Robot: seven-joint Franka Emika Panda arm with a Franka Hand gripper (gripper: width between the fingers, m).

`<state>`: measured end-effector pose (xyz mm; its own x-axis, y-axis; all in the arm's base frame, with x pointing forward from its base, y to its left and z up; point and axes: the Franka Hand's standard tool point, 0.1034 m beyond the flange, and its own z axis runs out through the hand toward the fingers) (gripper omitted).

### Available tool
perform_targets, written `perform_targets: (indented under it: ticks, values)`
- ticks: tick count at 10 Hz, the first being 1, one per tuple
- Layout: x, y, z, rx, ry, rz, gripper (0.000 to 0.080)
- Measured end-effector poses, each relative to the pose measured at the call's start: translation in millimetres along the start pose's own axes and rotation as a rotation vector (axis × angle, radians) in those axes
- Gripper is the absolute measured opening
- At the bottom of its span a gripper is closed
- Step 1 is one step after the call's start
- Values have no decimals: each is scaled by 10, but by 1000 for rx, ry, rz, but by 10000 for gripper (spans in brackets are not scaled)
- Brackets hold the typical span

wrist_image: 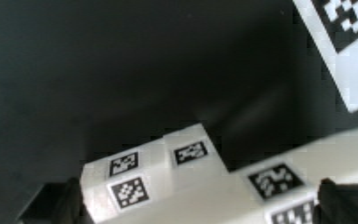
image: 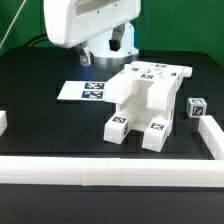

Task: Assemble chair

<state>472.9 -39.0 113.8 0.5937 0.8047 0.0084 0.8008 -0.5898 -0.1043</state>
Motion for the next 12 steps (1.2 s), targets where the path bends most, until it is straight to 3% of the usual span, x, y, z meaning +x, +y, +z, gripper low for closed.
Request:
perform_targets:
  ticks: [3,6,12]
  values:
    - [-123,-164,207,4,-13,4,649]
    - [-100,-217,362,7,-30,5,649]
    - [74,-298,419,15,-35,56,649]
